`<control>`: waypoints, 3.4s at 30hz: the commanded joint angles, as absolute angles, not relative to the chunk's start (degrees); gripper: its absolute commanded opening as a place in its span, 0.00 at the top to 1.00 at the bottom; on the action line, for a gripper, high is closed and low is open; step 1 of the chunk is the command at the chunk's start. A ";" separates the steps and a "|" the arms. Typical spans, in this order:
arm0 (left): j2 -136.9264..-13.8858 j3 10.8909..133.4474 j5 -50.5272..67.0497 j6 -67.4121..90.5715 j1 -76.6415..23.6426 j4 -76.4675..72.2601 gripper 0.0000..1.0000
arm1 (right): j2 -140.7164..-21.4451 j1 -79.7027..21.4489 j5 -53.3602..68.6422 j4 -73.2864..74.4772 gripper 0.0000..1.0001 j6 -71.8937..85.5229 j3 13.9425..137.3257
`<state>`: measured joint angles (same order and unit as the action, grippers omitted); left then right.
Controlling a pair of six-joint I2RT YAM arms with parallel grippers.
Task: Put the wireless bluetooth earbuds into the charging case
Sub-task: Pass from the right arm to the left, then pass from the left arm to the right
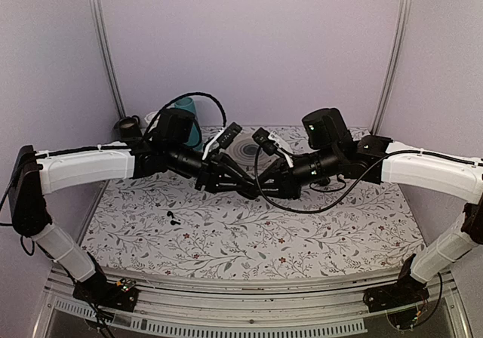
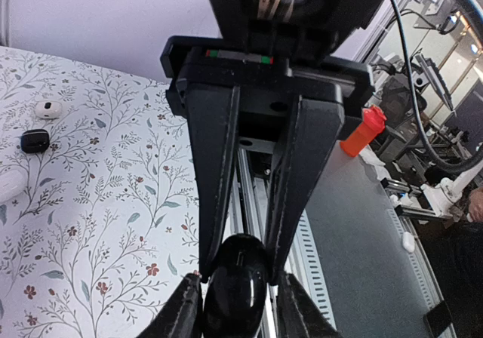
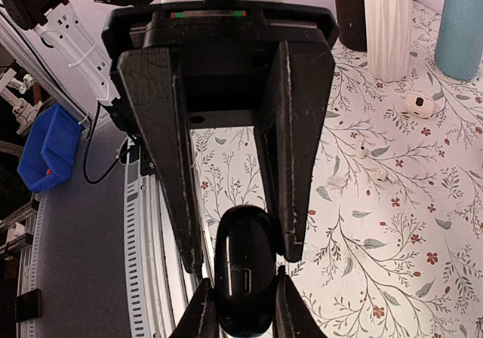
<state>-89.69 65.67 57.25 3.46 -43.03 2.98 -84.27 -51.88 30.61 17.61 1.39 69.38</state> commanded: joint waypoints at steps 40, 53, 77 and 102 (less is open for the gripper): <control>-90.34 47.70 18.03 59.41 -50.16 -72.41 1.00 | -75.70 -54.05 4.87 -40.14 0.32 35.68 47.04; -90.90 47.81 14.33 59.94 -52.75 -70.85 1.00 | -74.76 -55.86 2.40 -41.30 0.43 34.29 47.28; -90.86 46.14 15.64 60.35 -53.17 -73.22 1.00 | -76.47 -55.86 6.55 -38.51 0.64 33.32 50.10; -79.06 46.65 37.57 37.90 -44.12 -47.09 0.46 | -71.50 -50.12 23.49 -9.36 0.97 17.69 60.31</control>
<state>-82.04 44.36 26.61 47.62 -47.72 -58.83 -73.84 -51.24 17.39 -19.86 25.21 56.21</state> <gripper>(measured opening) 0.534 0.204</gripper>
